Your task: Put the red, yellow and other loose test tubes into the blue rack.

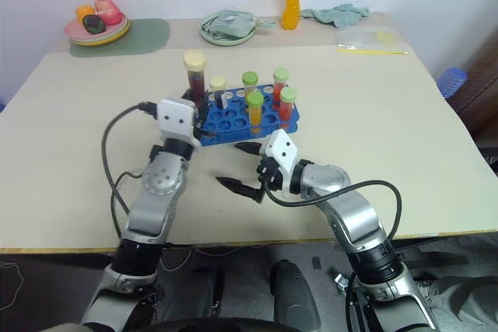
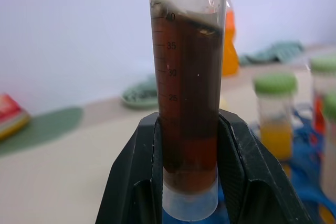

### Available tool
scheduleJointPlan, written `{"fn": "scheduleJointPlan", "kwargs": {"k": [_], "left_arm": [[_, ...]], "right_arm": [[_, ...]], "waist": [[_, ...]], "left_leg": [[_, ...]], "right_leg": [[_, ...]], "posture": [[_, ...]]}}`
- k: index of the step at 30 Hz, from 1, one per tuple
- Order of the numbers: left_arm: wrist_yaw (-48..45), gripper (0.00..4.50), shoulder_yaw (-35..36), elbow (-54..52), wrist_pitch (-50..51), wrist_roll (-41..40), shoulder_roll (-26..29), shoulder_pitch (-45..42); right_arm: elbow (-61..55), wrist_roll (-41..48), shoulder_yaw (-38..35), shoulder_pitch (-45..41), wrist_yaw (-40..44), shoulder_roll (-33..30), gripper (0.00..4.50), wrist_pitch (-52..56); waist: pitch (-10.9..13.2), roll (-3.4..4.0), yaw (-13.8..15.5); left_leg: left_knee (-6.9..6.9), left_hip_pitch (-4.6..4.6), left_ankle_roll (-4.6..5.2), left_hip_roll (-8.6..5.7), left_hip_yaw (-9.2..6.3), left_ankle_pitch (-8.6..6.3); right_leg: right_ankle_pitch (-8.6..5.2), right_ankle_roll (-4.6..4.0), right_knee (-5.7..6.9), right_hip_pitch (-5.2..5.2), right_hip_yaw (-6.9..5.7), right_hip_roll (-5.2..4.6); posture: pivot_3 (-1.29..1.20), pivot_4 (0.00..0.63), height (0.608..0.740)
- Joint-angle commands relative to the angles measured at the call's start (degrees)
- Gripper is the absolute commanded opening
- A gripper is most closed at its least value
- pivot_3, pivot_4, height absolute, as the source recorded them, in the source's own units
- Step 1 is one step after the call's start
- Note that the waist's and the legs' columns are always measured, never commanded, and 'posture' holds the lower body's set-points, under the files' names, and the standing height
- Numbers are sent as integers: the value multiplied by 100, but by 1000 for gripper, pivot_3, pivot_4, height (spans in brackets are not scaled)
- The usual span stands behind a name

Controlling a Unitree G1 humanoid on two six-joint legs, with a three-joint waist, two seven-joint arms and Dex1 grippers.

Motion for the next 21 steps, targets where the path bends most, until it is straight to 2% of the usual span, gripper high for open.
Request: {"fn": "scheduleJointPlan", "kwargs": {"k": [1,13,21], "left_arm": [[-121,815,-99,74,-76,4,-76,-98],[-342,815,-146,727,-67,-131,-318,-223],[-406,815,-142,1180,-507,-161,-450,-325]], "right_arm": [[-220,73,-137,19,-108,55,4500,-12],[-241,129,-154,39,-204,78,4500,36],[-222,145,-149,21,-242,98,4500,36]], "waist": [[0,0,-1],[0,0,-3],[-1,1,-1]], "left_leg": [[0,0,0,0,0,0],[0,1,0,0,-2,0],[0,2,0,0,-2,0]], "right_leg": [[0,0,0,0,0,0],[0,0,-1,1,-1,3],[0,0,-1,4,-1,3]], "posture": [[0,150,740],[0,150,740],[0,150,740]]}}
